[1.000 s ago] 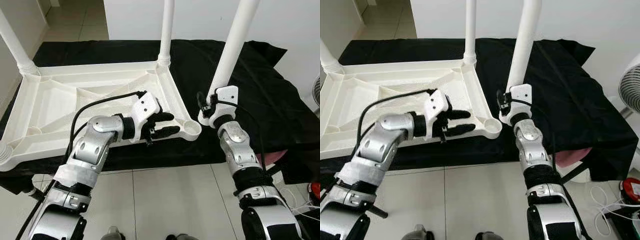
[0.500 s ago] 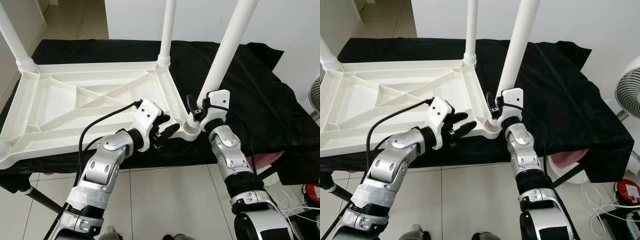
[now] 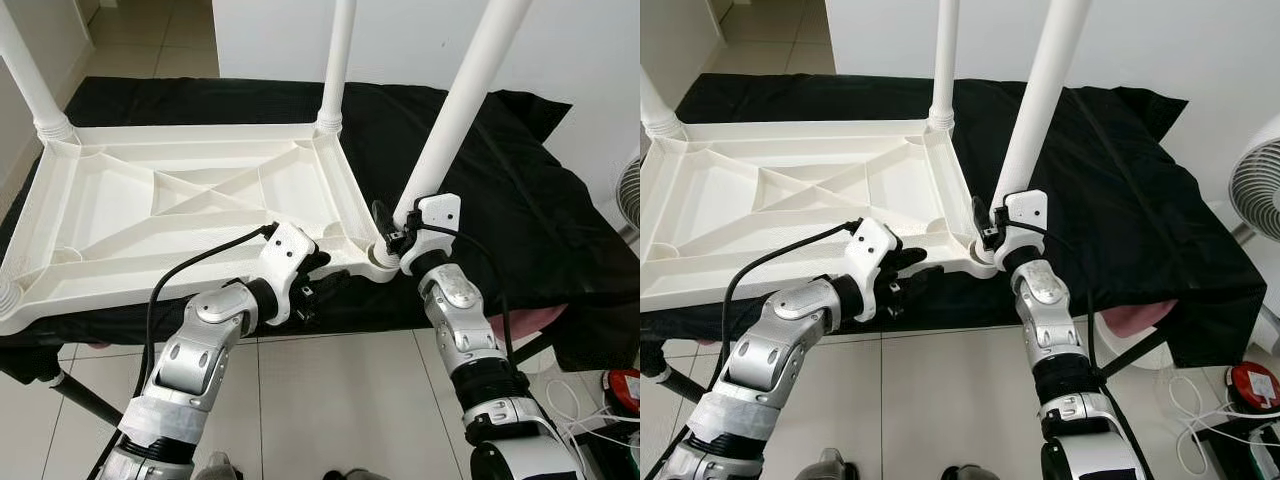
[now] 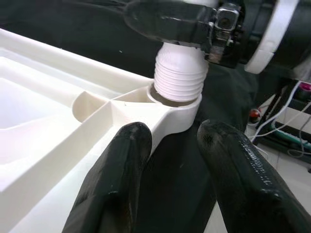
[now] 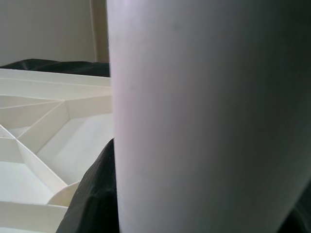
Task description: Building children table
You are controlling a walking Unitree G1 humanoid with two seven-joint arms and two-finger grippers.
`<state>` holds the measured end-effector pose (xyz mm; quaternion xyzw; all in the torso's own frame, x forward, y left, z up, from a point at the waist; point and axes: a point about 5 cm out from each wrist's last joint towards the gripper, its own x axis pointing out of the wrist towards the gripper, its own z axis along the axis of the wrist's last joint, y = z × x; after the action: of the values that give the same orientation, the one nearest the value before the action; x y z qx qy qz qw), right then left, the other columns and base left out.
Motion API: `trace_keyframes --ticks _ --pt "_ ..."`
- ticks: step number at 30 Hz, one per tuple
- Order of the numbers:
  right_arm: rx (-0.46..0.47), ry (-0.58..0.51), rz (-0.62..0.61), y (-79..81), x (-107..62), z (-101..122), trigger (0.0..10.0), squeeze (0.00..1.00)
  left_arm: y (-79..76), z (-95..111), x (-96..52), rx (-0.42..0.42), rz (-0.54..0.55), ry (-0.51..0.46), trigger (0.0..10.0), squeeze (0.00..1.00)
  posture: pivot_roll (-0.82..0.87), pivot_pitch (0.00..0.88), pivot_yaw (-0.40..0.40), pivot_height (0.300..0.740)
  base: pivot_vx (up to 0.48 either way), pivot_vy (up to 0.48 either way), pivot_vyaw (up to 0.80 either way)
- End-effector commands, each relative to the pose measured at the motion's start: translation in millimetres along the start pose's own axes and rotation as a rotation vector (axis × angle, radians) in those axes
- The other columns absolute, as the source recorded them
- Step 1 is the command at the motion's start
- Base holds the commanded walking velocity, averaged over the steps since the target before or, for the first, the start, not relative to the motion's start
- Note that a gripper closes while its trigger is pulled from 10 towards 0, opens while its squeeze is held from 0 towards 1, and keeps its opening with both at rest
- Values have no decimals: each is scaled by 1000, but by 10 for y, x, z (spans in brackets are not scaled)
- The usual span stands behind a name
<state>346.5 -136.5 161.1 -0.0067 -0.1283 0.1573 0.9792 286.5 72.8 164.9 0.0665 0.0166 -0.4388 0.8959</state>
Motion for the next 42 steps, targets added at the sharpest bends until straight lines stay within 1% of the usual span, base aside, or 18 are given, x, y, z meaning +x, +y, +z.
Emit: trace_keyframes --ticks 1,8,13,15,19,24,28,30,31,35,36,38,40,42 --pt "28 49 0 -18 -64 -129 10000 0 -9 35 2 16 18 -5 10000 0 61 64 -85 740 0 0 0" --pt "27 38 71 -24 -139 -176 10000 0 31 55 -24 12 41 4 10000 0 58 65 -79 740 0 0 0" --pt "18 67 91 -20 -157 -241 10000 0 18 73 -22 15 37 2 10000 0 57 60 -82 740 0 0 0" --pt "10 72 117 -5 -173 -259 10000 0 13 78 -22 15 37 0 10000 0 60 57 -83 740 0 0 0" --pt "-8 84 111 -26 -197 -301 10000 0 4 79 -27 13 39 0 10000 0 59 54 -82 740 0 0 0" --pt "-1 101 103 -44 -197 -345 10000 0 4 86 -29 11 41 0 10000 0 59 50 -76 740 0 0 0" --pt "11 107 99 -37 -161 -355 10000 0 11 96 -29 14 39 0 10000 0 60 45 -73 740 0 0 0" --pt "25 126 97 -2 -88 -361 10000 0 20 107 -23 18 38 0 10000 0 61 39 -72 740 0 0 0" --pt "25 126 97 -2 -88 -361 10000 0 20 107 -23 18 38 0 10000 0 61 39 -72 740 0 0 0" --pt "36 152 104 55 5 -351 10000 0 18 127 -9 24 36 -6 10000 0 61 38 -72 740 0 0 0" --pt "58 156 108 67 17 -351 10000 0 19 130 -7 23 37 -7 10000 0 61 37 -73 740 0 0 0" --pt "58 156 108 67 17 -351 10000 0 19 130 -7 23 37 -7 10000 0 61 37 -73 740 0 0 0" --pt "94 171 101 67 43 -352 10000 0 20 135 -6 25 38 -8 10000 0 59 40 -74 740 0 0 0" --pt "88 170 102 62 53 -344 10000 0 21 139 -4 25 39 -10 10000 0 58 44 -75 740 0 0 0"
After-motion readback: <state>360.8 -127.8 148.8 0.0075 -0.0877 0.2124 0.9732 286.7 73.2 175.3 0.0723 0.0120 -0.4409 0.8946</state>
